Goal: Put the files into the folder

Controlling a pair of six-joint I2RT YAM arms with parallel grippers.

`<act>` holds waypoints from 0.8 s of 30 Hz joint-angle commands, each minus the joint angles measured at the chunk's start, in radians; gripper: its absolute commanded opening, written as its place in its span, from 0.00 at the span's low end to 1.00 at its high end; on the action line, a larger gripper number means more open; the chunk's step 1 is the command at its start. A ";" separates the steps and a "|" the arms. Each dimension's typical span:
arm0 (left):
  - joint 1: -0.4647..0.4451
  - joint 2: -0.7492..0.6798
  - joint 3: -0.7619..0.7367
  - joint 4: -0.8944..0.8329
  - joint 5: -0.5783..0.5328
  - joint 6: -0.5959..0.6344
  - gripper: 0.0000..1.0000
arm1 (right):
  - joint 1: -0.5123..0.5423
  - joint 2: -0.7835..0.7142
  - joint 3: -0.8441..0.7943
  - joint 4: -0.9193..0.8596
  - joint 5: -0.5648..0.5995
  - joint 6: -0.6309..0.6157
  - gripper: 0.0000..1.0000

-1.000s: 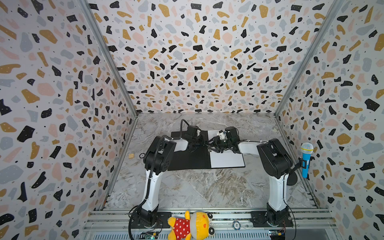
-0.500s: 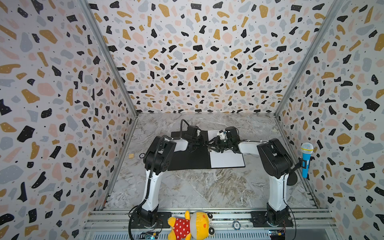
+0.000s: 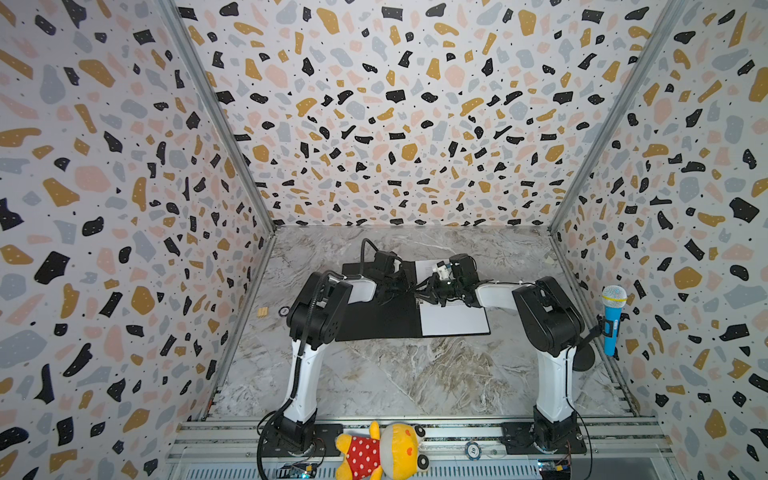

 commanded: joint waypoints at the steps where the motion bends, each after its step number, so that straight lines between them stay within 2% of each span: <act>1: 0.000 0.049 -0.032 -0.059 -0.022 0.020 0.02 | 0.004 -0.008 -0.002 -0.010 0.000 -0.019 0.22; 24: 0.005 0.054 -0.026 -0.078 -0.029 0.028 0.01 | 0.000 -0.036 -0.049 -0.001 -0.027 -0.040 0.11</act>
